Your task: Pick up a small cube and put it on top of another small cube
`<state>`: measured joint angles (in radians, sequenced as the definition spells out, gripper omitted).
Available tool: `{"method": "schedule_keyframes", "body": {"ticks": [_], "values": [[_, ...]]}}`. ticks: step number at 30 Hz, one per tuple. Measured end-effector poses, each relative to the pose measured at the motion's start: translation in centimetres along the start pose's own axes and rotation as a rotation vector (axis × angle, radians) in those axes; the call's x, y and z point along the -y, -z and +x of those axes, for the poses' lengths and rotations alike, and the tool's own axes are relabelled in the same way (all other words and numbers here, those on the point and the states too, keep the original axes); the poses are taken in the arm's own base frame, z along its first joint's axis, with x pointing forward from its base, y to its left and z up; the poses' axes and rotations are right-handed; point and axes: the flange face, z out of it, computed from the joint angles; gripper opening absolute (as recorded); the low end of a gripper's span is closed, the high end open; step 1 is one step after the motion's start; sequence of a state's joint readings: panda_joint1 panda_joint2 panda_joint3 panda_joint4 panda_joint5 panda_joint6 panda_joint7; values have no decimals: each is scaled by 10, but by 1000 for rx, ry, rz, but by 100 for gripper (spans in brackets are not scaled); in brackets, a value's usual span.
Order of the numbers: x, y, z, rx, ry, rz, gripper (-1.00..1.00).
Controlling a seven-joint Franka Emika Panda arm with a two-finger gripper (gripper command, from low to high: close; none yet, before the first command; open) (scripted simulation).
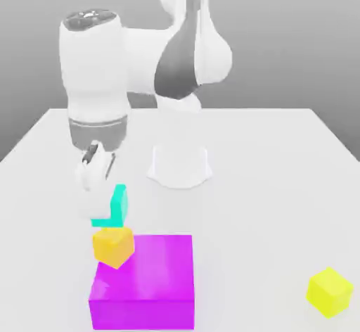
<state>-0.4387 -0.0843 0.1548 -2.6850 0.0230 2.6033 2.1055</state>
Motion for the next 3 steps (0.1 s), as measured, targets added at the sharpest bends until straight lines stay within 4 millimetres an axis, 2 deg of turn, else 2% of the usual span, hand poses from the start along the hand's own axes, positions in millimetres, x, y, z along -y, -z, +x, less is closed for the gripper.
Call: {"method": "schedule_keyframes", "body": {"ticks": [3], "values": [[0,0,0,0,0,0,100]]}}
